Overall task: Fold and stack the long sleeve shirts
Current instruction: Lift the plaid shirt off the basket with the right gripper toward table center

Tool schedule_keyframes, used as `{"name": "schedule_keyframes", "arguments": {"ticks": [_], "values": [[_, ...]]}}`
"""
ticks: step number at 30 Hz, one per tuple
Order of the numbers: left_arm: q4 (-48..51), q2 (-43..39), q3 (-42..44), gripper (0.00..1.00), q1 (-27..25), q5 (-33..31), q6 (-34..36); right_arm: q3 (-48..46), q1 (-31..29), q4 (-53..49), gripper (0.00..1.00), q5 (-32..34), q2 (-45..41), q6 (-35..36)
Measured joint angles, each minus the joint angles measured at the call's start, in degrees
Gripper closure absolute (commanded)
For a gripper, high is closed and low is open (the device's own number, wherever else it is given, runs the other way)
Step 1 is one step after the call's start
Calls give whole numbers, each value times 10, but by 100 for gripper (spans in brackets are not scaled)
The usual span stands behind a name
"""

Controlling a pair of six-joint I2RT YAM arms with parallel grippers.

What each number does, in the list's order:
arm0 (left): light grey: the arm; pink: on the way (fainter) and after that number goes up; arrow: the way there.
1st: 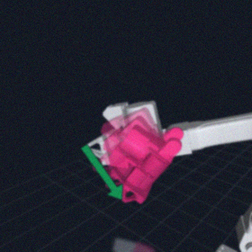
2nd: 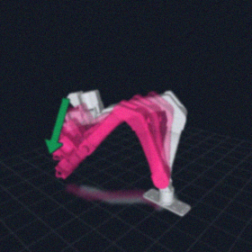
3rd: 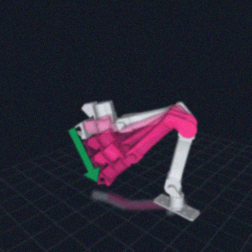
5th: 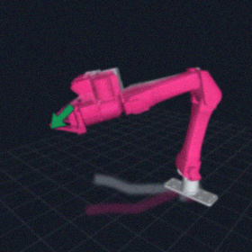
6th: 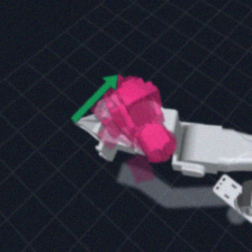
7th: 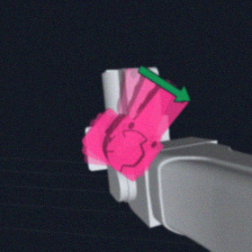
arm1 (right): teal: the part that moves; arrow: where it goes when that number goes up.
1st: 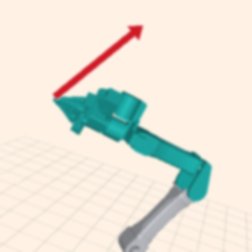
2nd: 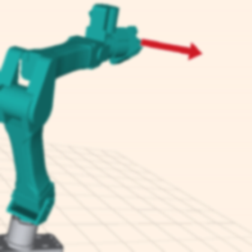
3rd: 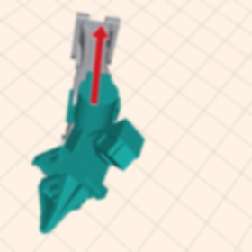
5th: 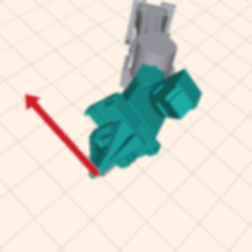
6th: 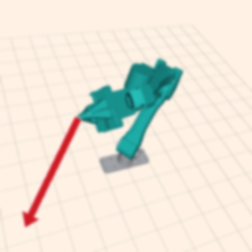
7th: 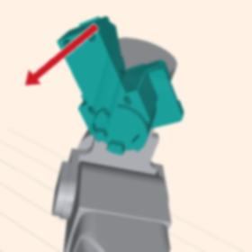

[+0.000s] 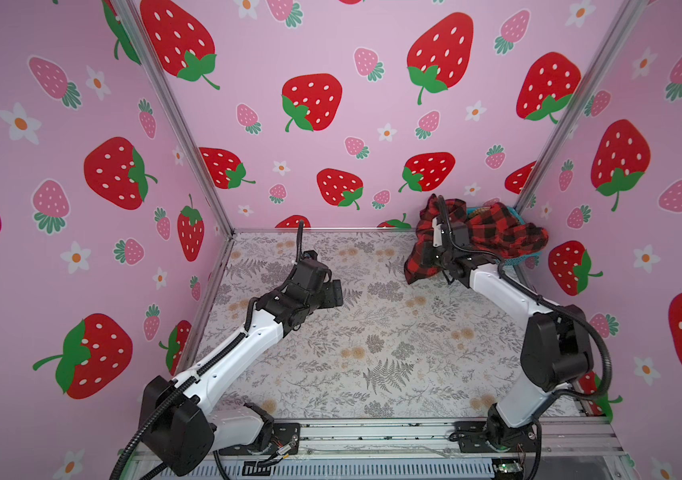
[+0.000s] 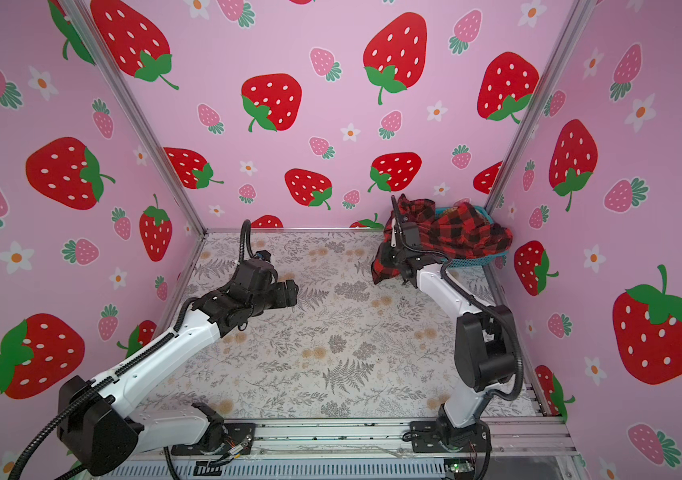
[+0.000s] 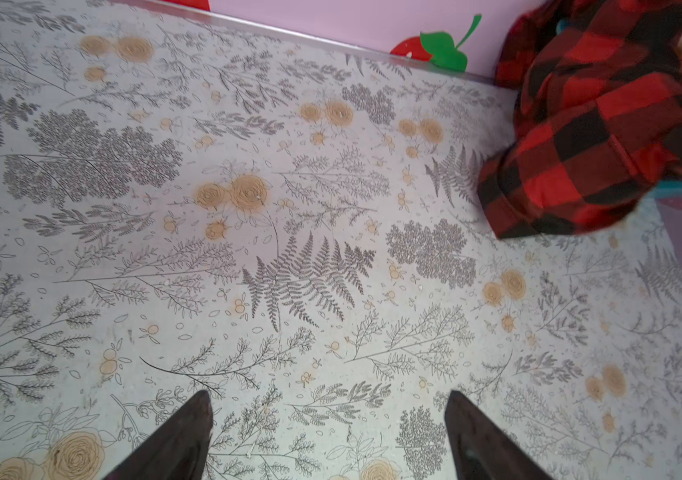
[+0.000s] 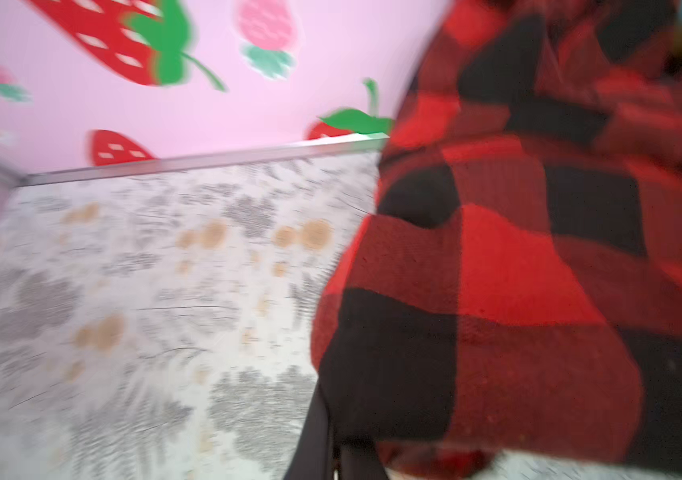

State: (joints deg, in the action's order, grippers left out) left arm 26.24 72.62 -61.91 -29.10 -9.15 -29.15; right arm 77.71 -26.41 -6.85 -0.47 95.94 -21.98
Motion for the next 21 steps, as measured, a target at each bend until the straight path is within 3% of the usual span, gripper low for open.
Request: {"name": "schedule_keyframes", "arguments": {"ticks": [7,10,15,16,19,21], "values": [[27,-60,-19,9,66,12,-11,73,-157,17,100,-73,-95,59],[47,-93,-18,7,96,12,-14,52,-170,35,100,-103,-126,59],[66,-140,-2,6,136,13,-24,-61,-160,55,100,-94,-147,39],[71,-146,7,5,138,14,-25,-87,-156,50,98,-83,-143,32],[80,-149,36,3,140,27,-27,-141,-139,0,69,-18,-115,9],[84,-142,59,3,140,39,-29,-161,-118,-55,59,46,-87,-16]]}}
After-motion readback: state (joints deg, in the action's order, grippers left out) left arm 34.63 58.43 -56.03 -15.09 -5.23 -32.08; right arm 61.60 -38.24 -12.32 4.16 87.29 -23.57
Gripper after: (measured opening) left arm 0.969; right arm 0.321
